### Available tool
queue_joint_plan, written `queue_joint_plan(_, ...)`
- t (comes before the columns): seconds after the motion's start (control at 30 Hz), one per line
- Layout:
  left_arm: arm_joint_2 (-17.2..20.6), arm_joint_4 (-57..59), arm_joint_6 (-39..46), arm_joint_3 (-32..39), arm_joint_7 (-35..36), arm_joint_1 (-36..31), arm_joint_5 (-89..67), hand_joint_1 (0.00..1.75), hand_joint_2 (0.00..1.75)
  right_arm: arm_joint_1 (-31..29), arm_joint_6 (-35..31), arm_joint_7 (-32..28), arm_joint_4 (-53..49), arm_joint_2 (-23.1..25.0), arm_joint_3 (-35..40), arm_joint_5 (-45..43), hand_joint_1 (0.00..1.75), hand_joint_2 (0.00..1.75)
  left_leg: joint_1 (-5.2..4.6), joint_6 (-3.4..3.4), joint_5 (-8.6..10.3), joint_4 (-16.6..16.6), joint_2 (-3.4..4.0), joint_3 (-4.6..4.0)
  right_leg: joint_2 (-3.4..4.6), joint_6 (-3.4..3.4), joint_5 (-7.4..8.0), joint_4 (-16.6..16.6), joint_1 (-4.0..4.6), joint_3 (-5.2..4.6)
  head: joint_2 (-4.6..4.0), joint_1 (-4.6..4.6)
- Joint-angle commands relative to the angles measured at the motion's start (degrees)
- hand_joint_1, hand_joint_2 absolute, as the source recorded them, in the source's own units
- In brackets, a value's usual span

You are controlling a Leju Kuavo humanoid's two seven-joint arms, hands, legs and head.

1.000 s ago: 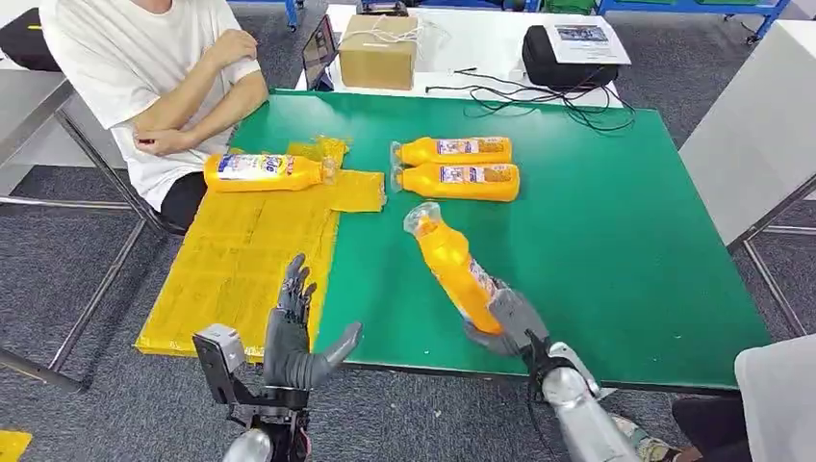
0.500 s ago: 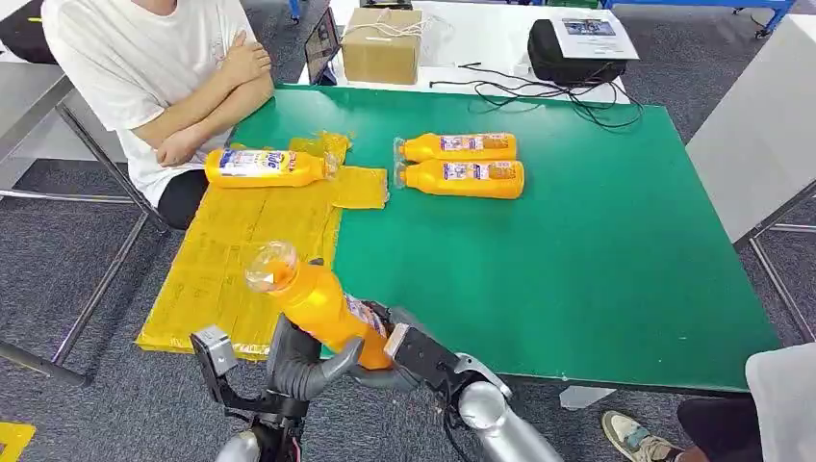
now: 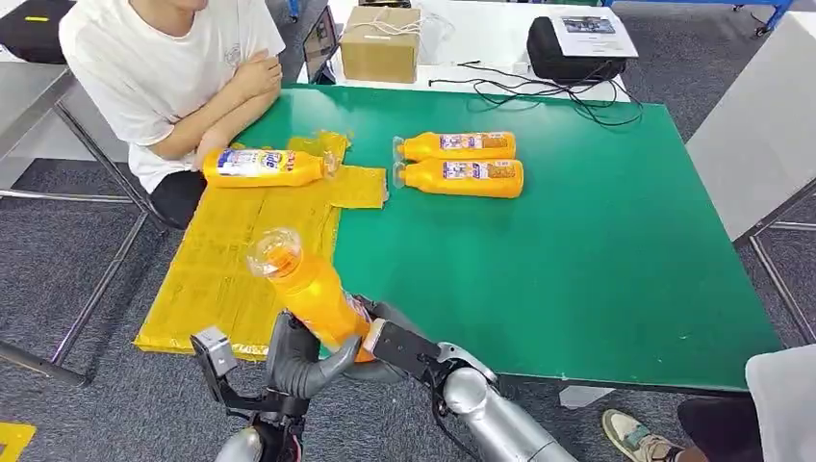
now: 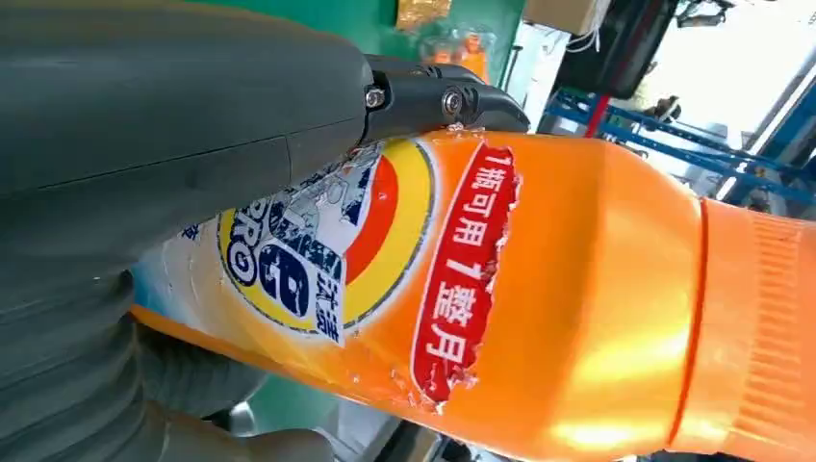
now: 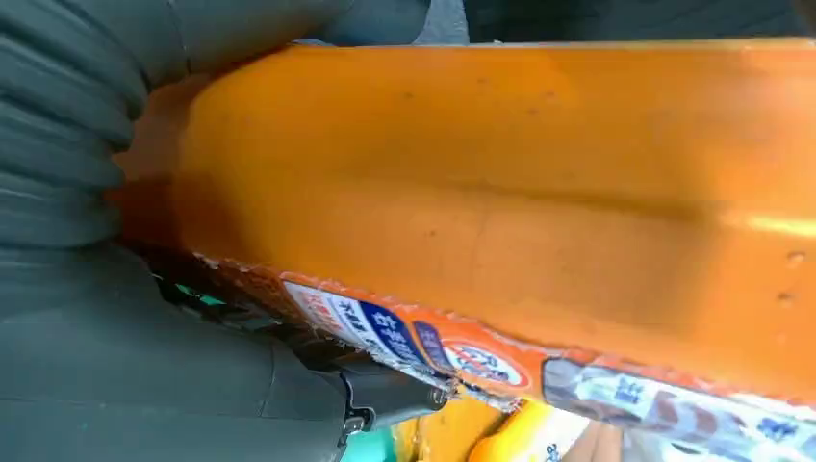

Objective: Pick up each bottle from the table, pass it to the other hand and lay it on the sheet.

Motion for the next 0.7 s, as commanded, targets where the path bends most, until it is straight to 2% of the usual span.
queue_joint_plan(0.03,2.6,3.7,-5.1,-5.7,0.8,-3.3,0.8,0.00,1.75,-4.8,2.2,0.2,8.9,1.0,6.7,-0.3,1.75,1.75,0.00,-0.07,-0.14,0.0,-0.12,0.30,0.09,-0.08,-0.15,0.0,-0.02,0.28,0.00,0.00)
queue_joint_plan(0.07,2.4,4.2,-6.0,-5.3,2.0,-3.3,2.2,1.55,1.75,-4.8,2.7,-0.2,8.7,0.9,6.9,-0.6,1.75,1.75,0.01,-0.06,-0.12,0.0,-0.09,0.29,0.10,-0.08,-0.12,0.0,-0.02,0.27,0.00,0.02)
queue_joint_plan(0.1,2.3,5.0,-7.2,-4.8,2.5,-3.5,3.3,1.75,1.75,-4.7,3.0,-0.4,8.2,0.8,7.4,-0.6,1.75,1.75,0.02,-0.07,-0.12,0.0,-0.11,0.32,0.09,-0.08,-0.13,0.0,-0.01,0.32,0.00,0.00)
queue_joint_plan(0.2,2.4,6.7,-10.5,-3.7,4.5,-3.7,6.9,1.75,1.75,-4.9,3.7,-1.2,7.4,0.5,8.5,-0.6,1.75,1.75,0.01,-0.06,-0.09,0.0,-0.17,0.26,0.02,-0.09,-0.13,0.0,-0.01,0.26,0.00,0.00)
queue_joint_plan(0.23,2.5,6.9,-10.7,-3.5,4.5,-3.7,7.0,1.75,1.75,-4.9,3.7,-1.2,7.4,0.5,8.6,-0.6,1.68,1.75,-0.02,-0.05,-0.04,-0.1,-0.14,0.17,-0.02,-0.05,-0.08,0.0,-0.04,0.17,0.00,0.02)
queue_joint_plan(0.27,2.5,7.5,-11.8,-3.2,4.8,-3.7,7.8,1.75,1.75,-4.9,4.0,-1.5,6.9,0.3,9.1,-0.7,1.47,1.75,0.00,-0.08,-0.10,0.0,-0.15,0.26,0.03,-0.09,-0.13,0.0,-0.02,0.27,0.00,0.00)
queue_joint_plan(0.33,2.5,7.7,-13.2,-2.6,5.6,-3.5,9.4,1.75,1.75,-4.8,4.1,-2.0,6.4,0.0,9.9,-0.3,1.52,1.75,-0.01,-0.05,-0.07,0.0,-0.05,0.16,0.09,-0.06,-0.07,0.0,-0.03,0.15,0.00,0.02)
queue_joint_plan(0.37,2.6,7.7,-13.9,-2.4,6.1,-3.5,10.1,1.75,1.75,-4.8,4.3,-2.5,6.1,-0.1,10.3,-0.1,1.43,1.75,0.03,-0.07,-0.11,0.0,-0.07,0.23,0.12,-0.08,-0.10,0.0,0.01,0.23,0.00,0.02)
queue_joint_plan(0.4,2.6,7.8,-14.1,-2.2,6.2,-3.5,10.4,1.75,1.75,-4.8,4.5,-2.7,6.1,0.0,10.5,-0.1,1.22,1.75,0.03,-0.08,-0.13,0.0,-0.13,0.26,0.08,-0.09,-0.14,0.0,0.00,0.26,0.00,0.00)
queue_joint_plan(0.43,2.5,7.9,-14.7,-2.1,6.5,-3.5,11.0,1.75,1.75,-4.8,4.2,-2.8,6.0,0.0,10.6,0.0,0.30,1.75,0.00,-0.05,-0.08,0.0,-0.11,0.14,0.04,-0.06,-0.09,0.0,-0.01,0.14,0.00,0.02)
queue_joint_plan(0.47,2.5,7.8,-14.8,-1.9,6.5,-3.4,11.0,1.75,1.75,-4.6,3.5,-2.9,5.6,0.2,10.5,0.2,0.00,0.00,0.02,-0.07,-0.10,0.0,-0.12,0.19,0.05,-0.08,-0.12,0.0,0.00,0.19,0.00,0.00)
queue_joint_plan(0.6,1.9,5.9,-15.7,-0.4,5.5,-2.3,12.5,1.75,1.75,-1.0,-2.8,-4.4,1.8,1.1,8.3,2.1,0.00,0.00,0.02,-0.08,-0.17,0.0,-0.07,0.25,0.14,-0.09,-0.17,0.1,-0.01,0.21,0.00,0.00)
queue_joint_plan(0.7,1.8,4.9,-15.9,0.2,5.4,-2.3,12.7,1.75,1.75,0.8,-4.5,-4.9,-0.8,0.7,6.6,2.0,0.00,0.00,0.03,-0.05,-0.11,0.0,-0.10,0.07,0.02,-0.06,-0.12,0.0,0.02,0.11,0.00,0.02)
